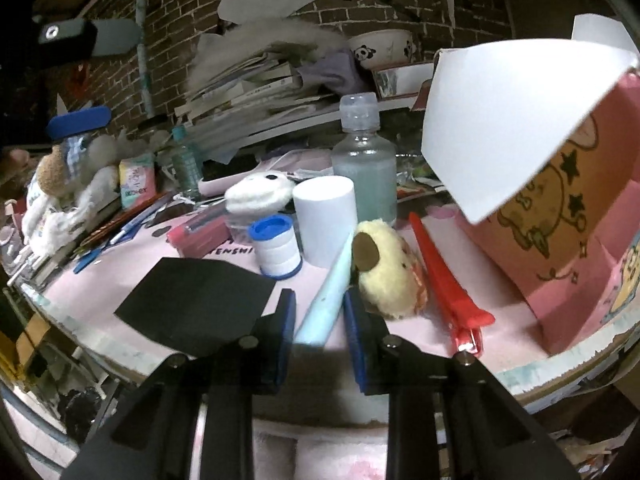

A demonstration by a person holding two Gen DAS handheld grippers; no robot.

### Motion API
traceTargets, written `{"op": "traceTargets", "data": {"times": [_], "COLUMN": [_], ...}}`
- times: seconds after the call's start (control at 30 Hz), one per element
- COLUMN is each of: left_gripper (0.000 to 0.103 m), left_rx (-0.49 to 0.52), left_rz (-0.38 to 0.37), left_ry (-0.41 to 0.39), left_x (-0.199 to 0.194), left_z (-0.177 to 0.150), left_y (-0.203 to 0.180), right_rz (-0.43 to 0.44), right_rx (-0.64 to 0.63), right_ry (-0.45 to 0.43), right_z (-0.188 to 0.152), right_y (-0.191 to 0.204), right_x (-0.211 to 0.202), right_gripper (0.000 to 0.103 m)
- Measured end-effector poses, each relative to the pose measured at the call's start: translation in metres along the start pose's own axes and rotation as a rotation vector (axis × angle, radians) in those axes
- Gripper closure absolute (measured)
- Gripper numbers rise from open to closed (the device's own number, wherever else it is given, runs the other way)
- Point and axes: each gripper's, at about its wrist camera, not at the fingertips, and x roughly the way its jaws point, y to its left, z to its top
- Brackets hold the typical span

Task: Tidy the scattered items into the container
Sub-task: 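Grasp the pale blue tube with the right gripper, then carry the pale blue tube in the right gripper into the white box and release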

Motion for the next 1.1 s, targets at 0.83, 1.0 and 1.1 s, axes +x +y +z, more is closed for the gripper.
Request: {"op": "traceTargets", "data": {"times": [0.83, 1.0, 1.1], "left_gripper": [0.000, 0.000, 0.000], "left_rx": [-0.035, -0.067, -0.085], "left_rz": [0.014, -0.009, -0.009], "left_ry": [0.013, 0.030, 0.039], "left_x": [0.001, 0.000, 0.000], "left_z": [-0.006, -0.009, -0.010], "left_y": [0.006, 0.013, 0.016], "right_rz": [-0.037, 0.019, 0.043], "right_rx": [-0.133, -0.170, -0.196], "right_ry": [-0.117, -0.168, -0.208], "right_z": [-0.002, 0.019, 0.038], "right_y": [0.007, 0.012, 0.012], "right_x": [-0.032, -0.047, -0.060], "right_gripper": [0.091, 0.091, 0.091]}}
